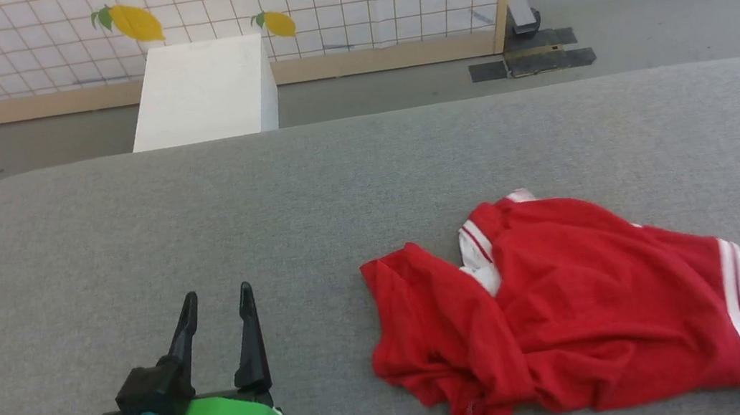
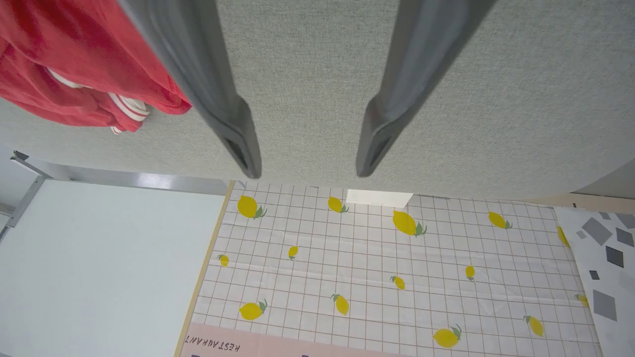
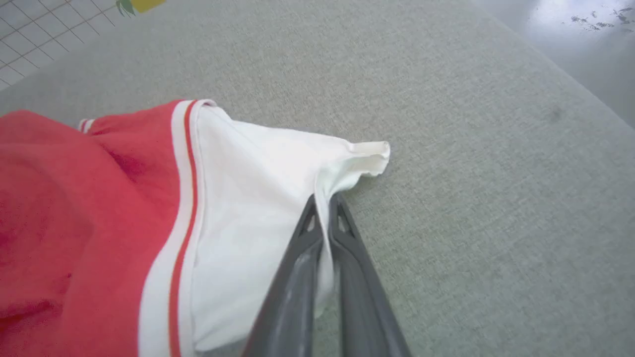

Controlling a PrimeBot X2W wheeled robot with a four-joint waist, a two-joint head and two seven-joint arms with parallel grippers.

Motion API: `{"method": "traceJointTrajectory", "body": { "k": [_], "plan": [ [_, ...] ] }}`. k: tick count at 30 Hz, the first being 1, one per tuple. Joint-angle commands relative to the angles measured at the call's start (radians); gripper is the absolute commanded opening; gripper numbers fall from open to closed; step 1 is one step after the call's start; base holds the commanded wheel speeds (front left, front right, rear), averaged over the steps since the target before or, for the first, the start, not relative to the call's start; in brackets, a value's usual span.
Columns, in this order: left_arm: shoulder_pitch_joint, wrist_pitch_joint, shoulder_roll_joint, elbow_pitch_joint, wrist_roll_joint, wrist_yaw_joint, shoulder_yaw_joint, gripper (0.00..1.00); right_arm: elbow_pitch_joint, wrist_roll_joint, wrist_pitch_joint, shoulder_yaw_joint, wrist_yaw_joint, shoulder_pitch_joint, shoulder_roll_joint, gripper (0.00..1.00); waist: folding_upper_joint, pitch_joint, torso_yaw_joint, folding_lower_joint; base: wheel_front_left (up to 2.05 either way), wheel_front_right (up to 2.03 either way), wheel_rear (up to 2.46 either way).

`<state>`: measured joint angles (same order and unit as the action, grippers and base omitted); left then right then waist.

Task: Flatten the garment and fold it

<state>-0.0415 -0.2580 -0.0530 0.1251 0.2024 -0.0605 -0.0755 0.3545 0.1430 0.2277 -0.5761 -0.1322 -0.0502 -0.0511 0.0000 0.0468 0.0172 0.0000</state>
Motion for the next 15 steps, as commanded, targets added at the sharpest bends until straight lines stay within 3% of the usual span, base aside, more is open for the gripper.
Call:
{"method": "traceJointTrajectory", "body": {
  "k": [1,9,15],
  "plan": [
    [0.000,-0.004,0.003,0.005,-0.001,-0.001,0.000,1.00,0.022,-0.014,0.006,-0.006,0.002,0.010,0.001,0.99,0.0000,-0.006,-0.007,0.0000,0.00,0.00,0.00],
    [-0.007,-0.004,0.003,0.018,0.009,-0.004,-0.018,1.00,-0.017,-0.030,-0.114,0.092,0.002,0.013,0.001,1.00,0.0000,-0.015,-0.029,0.0000,0.00,0.00,0.00],
    [-0.091,-0.003,0.003,0.086,0.045,-0.008,-0.138,1.00,-0.116,-0.010,-0.202,0.226,0.002,0.032,0.001,1.00,0.0000,-0.007,-0.051,0.0000,0.00,0.00,0.00]
  ]
}}
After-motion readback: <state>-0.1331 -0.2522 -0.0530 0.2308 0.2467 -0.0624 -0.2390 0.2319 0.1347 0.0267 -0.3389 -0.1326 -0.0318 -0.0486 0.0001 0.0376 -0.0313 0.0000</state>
